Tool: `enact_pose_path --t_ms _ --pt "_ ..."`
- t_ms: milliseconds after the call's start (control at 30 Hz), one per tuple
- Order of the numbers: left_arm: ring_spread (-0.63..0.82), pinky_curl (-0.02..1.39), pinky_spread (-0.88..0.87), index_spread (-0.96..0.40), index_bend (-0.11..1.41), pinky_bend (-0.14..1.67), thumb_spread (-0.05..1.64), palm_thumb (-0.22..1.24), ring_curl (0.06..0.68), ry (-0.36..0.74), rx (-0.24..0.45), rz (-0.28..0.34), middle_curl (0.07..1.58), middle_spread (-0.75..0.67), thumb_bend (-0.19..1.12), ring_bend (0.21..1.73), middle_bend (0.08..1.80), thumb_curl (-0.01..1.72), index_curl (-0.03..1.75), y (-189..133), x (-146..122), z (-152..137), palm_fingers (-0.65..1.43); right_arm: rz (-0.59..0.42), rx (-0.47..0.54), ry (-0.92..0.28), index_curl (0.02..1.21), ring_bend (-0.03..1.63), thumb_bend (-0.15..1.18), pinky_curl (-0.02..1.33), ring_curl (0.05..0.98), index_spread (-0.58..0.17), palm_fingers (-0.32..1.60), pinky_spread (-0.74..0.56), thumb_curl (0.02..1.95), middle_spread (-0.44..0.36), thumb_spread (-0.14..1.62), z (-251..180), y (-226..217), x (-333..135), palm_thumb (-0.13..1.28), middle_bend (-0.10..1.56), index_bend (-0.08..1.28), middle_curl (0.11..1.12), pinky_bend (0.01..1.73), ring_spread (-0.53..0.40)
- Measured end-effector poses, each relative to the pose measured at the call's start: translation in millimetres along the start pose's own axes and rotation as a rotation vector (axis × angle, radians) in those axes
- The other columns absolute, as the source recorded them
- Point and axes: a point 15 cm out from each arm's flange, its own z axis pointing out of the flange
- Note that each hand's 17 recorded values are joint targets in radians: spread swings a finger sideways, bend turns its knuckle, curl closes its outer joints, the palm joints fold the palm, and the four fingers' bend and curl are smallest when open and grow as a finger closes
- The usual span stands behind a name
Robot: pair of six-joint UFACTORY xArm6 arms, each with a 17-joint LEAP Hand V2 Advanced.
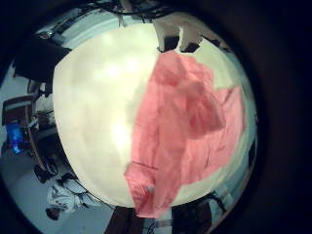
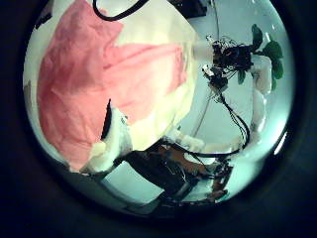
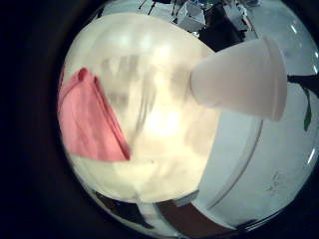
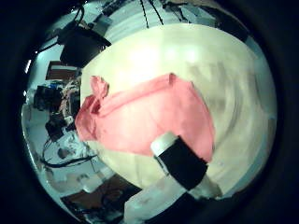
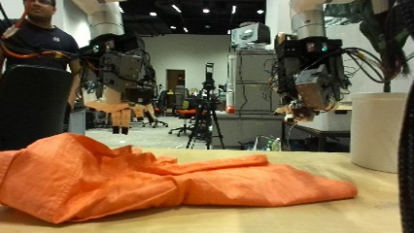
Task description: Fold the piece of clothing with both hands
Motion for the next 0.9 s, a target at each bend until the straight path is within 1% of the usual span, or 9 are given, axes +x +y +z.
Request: enact_pose_path --t_ms 67,133,200,300,400,467,733,800,900 --pt "0.54 0.41 0.58 0.16 0.15 0.2 1.22 0.52 0.231 0.004 -0.046 0.018 0.38 0.38 -0.02 0.45 0.16 0.43 0.41 9.9 9.4 20.4 -0.09 -0.026 -0.035 -0.004 0.39 0.3 0.07 0.41 0.27 -0.404 0.08 0.34 0.23 -0.036 1.58 8.7 18.2 -2.8 0.58 0.24 0.19 0.37 0.2 0.179" --pt "0.55 0.4 0.59 0.16 0.15 0.19 1.23 0.52 0.226 0.008 -0.079 0.039 0.36 0.39 -0.02 0.44 0.16 0.42 0.39 17.8 16.8 38.6 -0.08 -0.079 -0.078 -0.014 0.37 0.29 0.08 0.41 0.27 -0.399 0.06 0.34 0.23 -0.048 1.57 24.1 37.9 -1.8 0.6 0.22 0.15 0.36 0.22 0.177" --pt "0.56 0.39 0.59 0.16 0.16 0.19 1.23 0.51 0.219 0.013 -0.109 0.063 0.34 0.39 -0.02 0.42 0.16 0.42 0.38 25.3 26.5 59.1 -0.08 -0.127 -0.113 -0.029 0.35 0.28 0.08 0.4 0.268 -0.396 0.05 0.34 0.23 -0.051 1.57 37.8 56.9 0.0 0.61 0.21 0.15 0.36 0.23 0.176" --pt "0.57 0.37 0.59 0.16 0.16 0.19 1.24 0.5 0.212 0.025 -0.131 0.098 0.32 0.39 -0.02 0.39 0.17 0.41 0.37 30.6 40.8 86.0 -0.07 -0.14 -0.159 -0.044 0.34 0.26 0.07 0.39 0.261 -0.394 0.04 0.33 0.23 -0.063 1.57 58.6 77.1 1.9 0.6 0.2 0.16 0.35 0.23 0.174" --pt "0.58 0.36 0.59 0.15 0.16 0.19 1.24 0.51 0.207 0.027 -0.126 0.101 0.31 0.39 -0.01 0.38 0.17 0.4 0.35 28.9 46.2 103.7 -0.07 -0.144 -0.172 -0.046 0.33 0.24 0.05 0.39 0.257 -0.393 0.03 0.32 0.22 -0.074 1.57 78.0 81.3 3.3 0.57 0.19 0.17 0.35 0.22 0.174" --pt "0.58 0.35 0.59 0.15 0.16 0.19 1.24 0.51 0.205 0.022 -0.124 0.089 0.3 0.39 -0.01 0.37 0.17 0.4 0.35 28.3 42.1 115.4 -0.06 -0.163 -0.165 -0.042 0.32 0.23 0.01 0.38 0.253 -0.395 0.03 0.32 0.2 -0.08 1.54 89.6 77.4 -1.8 0.5 0.19 0.17 0.35 0.22 0.173" --pt "0.59 0.32 0.58 0.15 0.17 0.19 1.24 0.51 0.206 -0.026 -0.122 0.062 0.28 0.39 -0.01 0.35 0.18 0.4 0.33 40.5 14.4 140.6 -0.05 -0.189 -0.227 -0.031 0.32 0.19 -0.01 0.36 0.245 -0.4 0.05 0.32 0.19 -0.098 1.5 126.8 80.0 -2.7 0.41 0.19 0.18 0.33 0.2 0.173" --pt "0.59 0.32 0.58 0.14 0.17 0.19 1.24 0.51 0.207 -0.035 -0.128 0.06 0.27 0.39 -0.01 0.34 0.18 0.4 0.33 46.2 8.6 144.9 -0.05 -0.193 -0.23 -0.028 0.32 0.19 -0.01 0.35 0.242 -0.401 0.05 0.32 0.19 -0.099 1.5 127.4 80.2 -3.4 0.4 0.19 0.18 0.33 0.2 0.173" --pt "0.59 0.31 0.58 0.14 0.17 0.19 1.24 0.51 0.208 -0.06 -0.127 0.068 0.27 0.39 -0.01 0.34 0.18 0.4 0.33 51.4 -5.4 142.8 -0.05 -0.187 -0.226 -0.029 0.32 0.18 -0.01 0.35 0.236 -0.404 0.05 0.32 0.19 -0.096 1.5 124.8 83.4 -0.7 0.39 0.19 0.19 0.33 0.19 0.173"
